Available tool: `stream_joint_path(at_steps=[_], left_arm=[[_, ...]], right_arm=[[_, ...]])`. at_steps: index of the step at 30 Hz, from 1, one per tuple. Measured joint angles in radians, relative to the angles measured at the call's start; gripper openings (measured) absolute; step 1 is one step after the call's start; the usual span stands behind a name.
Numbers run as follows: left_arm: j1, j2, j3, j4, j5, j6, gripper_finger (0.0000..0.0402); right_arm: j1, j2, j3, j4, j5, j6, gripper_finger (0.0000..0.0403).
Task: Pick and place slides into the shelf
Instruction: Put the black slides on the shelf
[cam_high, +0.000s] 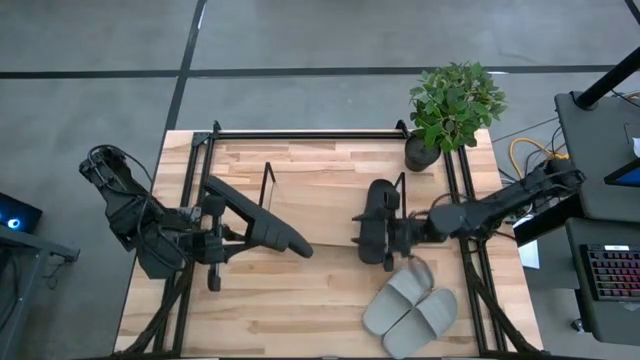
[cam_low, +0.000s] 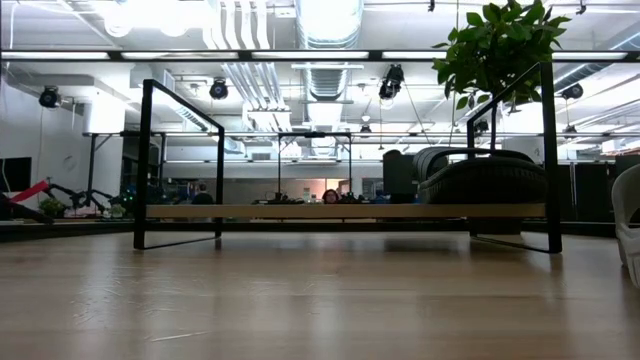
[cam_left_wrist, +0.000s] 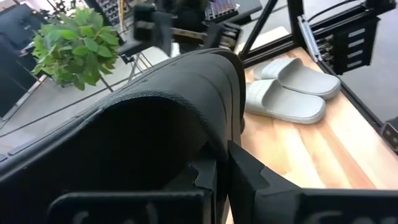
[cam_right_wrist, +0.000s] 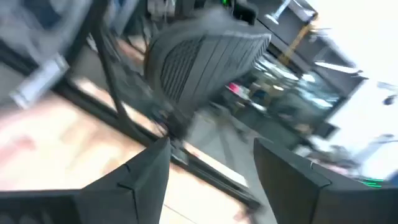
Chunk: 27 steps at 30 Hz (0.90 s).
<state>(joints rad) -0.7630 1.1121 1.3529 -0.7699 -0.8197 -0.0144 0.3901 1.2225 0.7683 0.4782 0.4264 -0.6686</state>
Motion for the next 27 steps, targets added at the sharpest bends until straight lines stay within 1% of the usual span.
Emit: stream_joint_path(at_steps=[3,4,9,11,15,17,19,22,27], left_arm=[[0.018,0.0,-0.001,0.0,-0.001,0.005,0.0],[0.025,0.001,-0.002,-0.001,-0.003,0.01,0.0],[0.06,0.007,-0.012,0.027,-0.006,0.067,0.0],[0.07,0.007,-0.013,0.037,-0.004,0.077,0.0],[0.077,0.002,-0.017,0.029,-0.004,0.081,0.0],[0.077,-0.001,-0.018,0.027,-0.002,0.08,0.0],[0.08,-0.004,-0.018,0.029,-0.011,0.071,0.0],[0.102,-0.01,-0.018,0.029,-0.048,-0.039,0.0],[0.151,-0.04,-0.018,0.029,-0.054,-0.246,0.0]], right_arm=[[0.059,0.077,0.038,0.031,0.193,-0.102,0.0221],[0.072,0.102,0.056,0.035,0.23,-0.116,0.022],[0.109,0.222,0.164,0.028,0.298,-0.172,0.0219],[0.125,0.275,0.198,0.024,0.371,-0.239,0.0219],[0.154,0.369,0.261,0.024,0.556,-0.392,0.0219],[0.163,0.412,0.287,0.025,0.615,-0.442,0.0219],[0.171,0.452,0.313,0.024,0.648,-0.485,0.0219],[0.179,0.504,0.35,0.026,0.706,-0.557,0.0219],[0.18,0.553,0.388,0.026,0.824,-0.65,0.0219]])
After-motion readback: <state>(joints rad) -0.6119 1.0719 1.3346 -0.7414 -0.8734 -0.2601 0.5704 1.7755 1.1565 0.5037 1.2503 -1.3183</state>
